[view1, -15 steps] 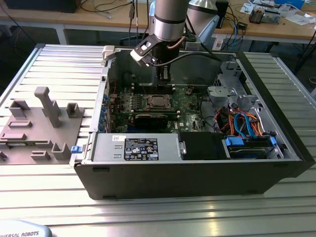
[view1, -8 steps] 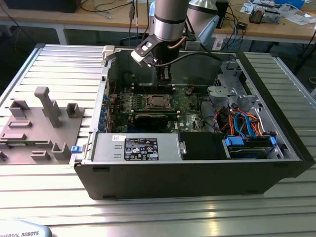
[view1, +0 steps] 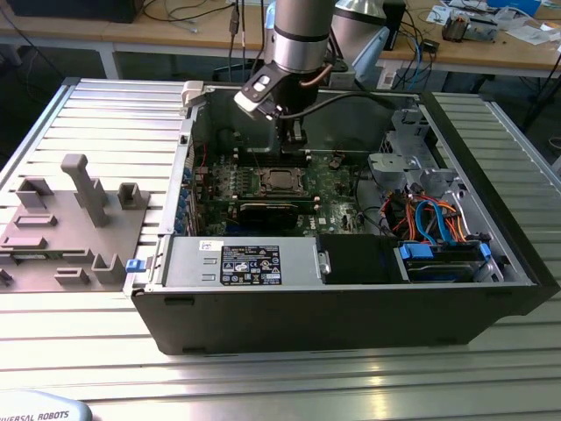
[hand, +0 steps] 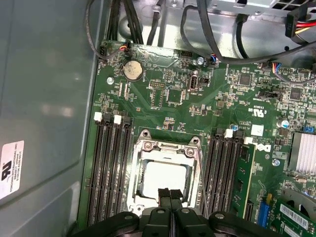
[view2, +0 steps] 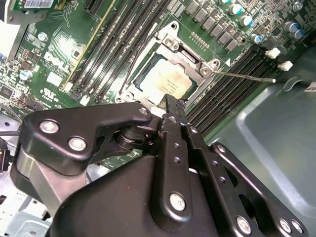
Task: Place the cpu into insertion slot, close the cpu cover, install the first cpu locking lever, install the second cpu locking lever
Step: 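Install the first cpu locking lever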
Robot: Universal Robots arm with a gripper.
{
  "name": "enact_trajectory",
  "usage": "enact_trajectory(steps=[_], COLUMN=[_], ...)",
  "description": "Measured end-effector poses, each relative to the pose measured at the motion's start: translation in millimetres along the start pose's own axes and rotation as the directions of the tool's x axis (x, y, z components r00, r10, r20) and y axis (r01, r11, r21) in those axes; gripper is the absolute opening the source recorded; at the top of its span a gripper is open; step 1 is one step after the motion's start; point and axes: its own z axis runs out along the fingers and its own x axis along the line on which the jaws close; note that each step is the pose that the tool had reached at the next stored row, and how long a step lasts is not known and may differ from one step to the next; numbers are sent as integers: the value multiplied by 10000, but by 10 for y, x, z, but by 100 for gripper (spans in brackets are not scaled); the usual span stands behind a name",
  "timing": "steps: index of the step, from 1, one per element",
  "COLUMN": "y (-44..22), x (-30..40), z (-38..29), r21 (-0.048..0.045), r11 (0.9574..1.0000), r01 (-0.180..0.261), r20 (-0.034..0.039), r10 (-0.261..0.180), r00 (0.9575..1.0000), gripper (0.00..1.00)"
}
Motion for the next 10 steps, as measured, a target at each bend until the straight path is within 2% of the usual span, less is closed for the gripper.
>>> enact_trajectory(steps=[10], y=[0], x=[0], z=[0], r21=[-4], r11=[9981], r01=[621], r20=[18], r10=[-621], r00=[9981], gripper=[11])
